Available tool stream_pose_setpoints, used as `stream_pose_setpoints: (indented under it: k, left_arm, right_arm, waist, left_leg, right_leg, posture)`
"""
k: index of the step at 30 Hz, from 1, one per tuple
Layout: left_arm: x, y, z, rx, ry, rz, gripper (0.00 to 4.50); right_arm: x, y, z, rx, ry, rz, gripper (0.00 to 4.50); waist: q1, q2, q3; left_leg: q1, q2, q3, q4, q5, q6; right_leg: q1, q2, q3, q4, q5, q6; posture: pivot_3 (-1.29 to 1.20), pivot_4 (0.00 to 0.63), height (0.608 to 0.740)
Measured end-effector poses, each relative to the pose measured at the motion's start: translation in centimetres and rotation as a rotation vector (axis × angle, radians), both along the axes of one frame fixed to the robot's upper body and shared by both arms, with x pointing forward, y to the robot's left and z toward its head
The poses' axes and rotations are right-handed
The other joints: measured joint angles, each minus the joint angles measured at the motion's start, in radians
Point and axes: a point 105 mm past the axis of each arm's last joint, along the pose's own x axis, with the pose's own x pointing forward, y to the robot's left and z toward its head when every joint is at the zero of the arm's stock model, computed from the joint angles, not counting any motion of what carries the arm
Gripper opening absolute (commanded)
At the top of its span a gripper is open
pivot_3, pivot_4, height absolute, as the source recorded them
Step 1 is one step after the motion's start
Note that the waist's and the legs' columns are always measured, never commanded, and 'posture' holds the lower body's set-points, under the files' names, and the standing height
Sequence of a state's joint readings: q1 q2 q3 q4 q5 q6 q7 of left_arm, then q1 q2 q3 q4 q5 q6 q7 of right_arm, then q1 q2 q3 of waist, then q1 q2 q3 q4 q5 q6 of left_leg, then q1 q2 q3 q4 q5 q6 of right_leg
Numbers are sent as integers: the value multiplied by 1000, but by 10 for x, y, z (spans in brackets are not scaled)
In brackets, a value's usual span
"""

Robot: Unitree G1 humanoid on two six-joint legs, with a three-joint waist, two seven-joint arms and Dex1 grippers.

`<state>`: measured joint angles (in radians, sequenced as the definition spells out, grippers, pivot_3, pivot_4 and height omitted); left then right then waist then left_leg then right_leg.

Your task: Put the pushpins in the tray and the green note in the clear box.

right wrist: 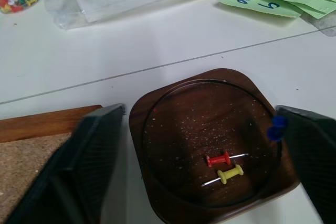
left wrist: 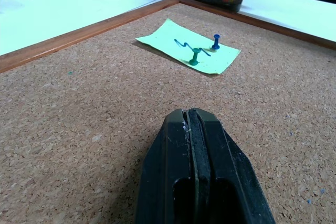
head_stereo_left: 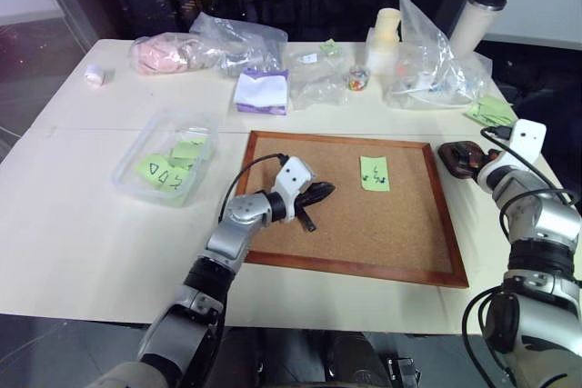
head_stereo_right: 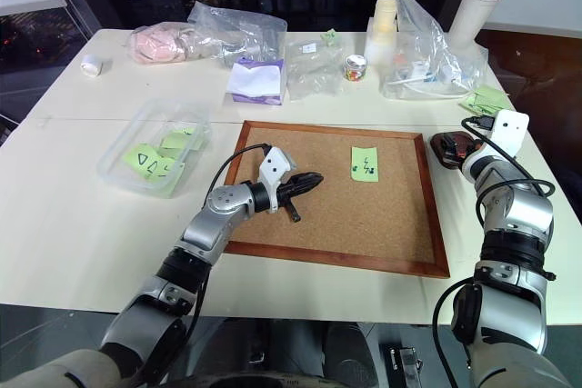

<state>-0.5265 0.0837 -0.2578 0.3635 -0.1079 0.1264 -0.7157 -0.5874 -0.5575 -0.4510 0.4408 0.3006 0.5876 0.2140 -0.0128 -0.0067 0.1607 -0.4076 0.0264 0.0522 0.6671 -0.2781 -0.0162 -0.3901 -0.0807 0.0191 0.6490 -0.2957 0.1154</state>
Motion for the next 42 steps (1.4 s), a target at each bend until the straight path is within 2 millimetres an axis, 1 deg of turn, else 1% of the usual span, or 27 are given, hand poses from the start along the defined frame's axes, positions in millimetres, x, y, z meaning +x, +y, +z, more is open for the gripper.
stream_pose_setpoints:
  k: [3, 5, 11, 14, 16, 18, 21, 23, 24, 25, 26, 27, 28, 31, 32, 37, 42]
  left_arm:
    - [0, 0, 0, 0, 0, 0, 0]
    - [0, 0, 0, -1, 0, -1, 0]
    - [0, 0, 0, 2, -2, -2, 0]
    - [0, -1, 0, 2, -3, -3, 0]
    - [0, -1, 0, 5, -5, -4, 0]
    - [-1, -1, 0, 6, -6, -4, 0]
    - [-1, -1, 0, 6, -7, -4, 0]
    - [0, 0, 0, 7, -7, -2, 0]
    - [0, 0, 0, 7, -7, -2, 0]
    - [0, 0, 0, 7, -7, -2, 0]
    - [0, 0, 0, 7, -7, -2, 0]
    - [0, 0, 0, 6, -7, -2, 0]
    - [0, 0, 0, 6, -6, -2, 0]
    - [0, -1, 0, 4, -6, -4, 0]
    - [0, -1, 0, 4, -6, -4, 0]
    - [0, -1, 0, 5, -6, -4, 0]
    - [0, 0, 0, 9, -7, -3, 0]
  right_arm:
    - [0, 7, 10, -4, -30, 35, 4453]
    - [0, 8, 12, -6, -38, 42, 4453]
    - [-1, 9, 1, 36, -7, 11, 4453]
    - [-2, 11, 1, 39, -4, 21, 4453]
    - [-4, 17, 1, 35, -5, 62, 4453]
    - [-12, 34, 2, 19, 1, 172, 4453]
    - [-28, 72, 3, -32, 18, 393, 4453]
    - [-39, 95, 4, -72, 20, 509, 4453]
    - [-42, 103, 4, -84, 19, 549, 4453]
    - [-46, 113, 6, -97, 10, 591, 3919]
    - [-49, 120, 8, -105, 2, 623, 3596]
    - [-51, 125, 9, -115, -4, 646, 3087]
    - [-52, 130, 10, -123, -8, 661, 2600]
    - [-52, 137, 5, -144, 6, 682, 875]
    - [-53, 138, 4, -146, 9, 684, 523]
    - [-51, 143, -5, -174, 30, 695, 523]
    - [-47, 140, -13, -179, 46, 685, 523]
  waist:
    - [0, 0, 0]
    - [0, 0, 0]
    - [0, 0, 0]
    - [1, 0, 0]
    - [1, 0, 0]
    - [1, 0, 0]
    - [2, 0, 0]
    - [2, 0, 0]
    - [2, 0, 0]
    - [2, 0, 0]
    - [2, 0, 0]
    - [2, 0, 0]
    - [2, 0, 0]
    - [2, 0, 0]
    - [2, 0, 0]
    - [2, 0, 0]
    - [2, 0, 0]
  left_leg:
    - [0, 0, 0, 0, 0, 0]
    - [0, 0, 0, 0, 0, 0]
    - [0, 0, 0, 0, 0, 0]
    - [0, 0, 0, 0, 0, 0]
    - [0, 0, 0, 0, 0, 0]
    - [0, 0, -1, -1, 0, 0]
    - [0, 0, -1, -1, 0, 0]
    - [0, 0, -1, -1, 0, 0]
    - [0, 0, -1, -1, 0, 0]
    - [0, 0, -1, -1, 0, 0]
    - [0, 0, -1, -1, 0, 0]
    - [0, 0, -1, -1, 0, 0]
    - [0, 0, -2, -1, 0, 0]
    - [0, 0, -2, -1, 0, 0]
    - [0, 0, -2, -1, 0, 0]
    - [0, 0, -2, -1, 0, 0]
    - [0, 0, -2, -1, 0, 0]
  right_leg:
    - [0, 0, 0, 0, 0, 0]
    - [0, 0, 0, 0, 0, 0]
    - [0, 0, 0, 0, 0, 0]
    - [0, 0, 0, 0, 0, 0]
    - [0, 0, 0, 0, 0, 0]
    - [0, 0, 0, -1, 0, 0]
    - [0, 0, 0, -1, 0, 0]
    - [0, 0, 0, -1, 0, 0]
    - [0, 0, 0, -1, 0, 0]
    - [0, 0, 0, -1, 0, 0]
    - [0, 0, 0, -1, 0, 0]
    - [0, 0, -1, -1, 0, 0]
    - [0, 0, -1, -1, 0, 0]
    - [0, 0, -1, -1, 0, 0]
    - [0, 0, -1, -1, 0, 0]
    - [0, 1, -1, -1, 0, 0]
    - [0, 1, -1, -1, 0, 0]
  posture:
    - [0, 150, 740]
    - [0, 150, 740]
    - [0, 150, 740]
    - [0, 150, 740]
    - [0, 150, 740]
    - [0, 150, 740]
    - [0, 150, 740]
    - [0, 150, 740]
    - [0, 150, 740]
    - [0, 150, 740]
    - [0, 150, 740]
    - [0, 150, 740]
    - [0, 150, 740]
    - [0, 150, 740]
    - [0, 150, 740]
    - [0, 150, 740]
    - [0, 150, 740]
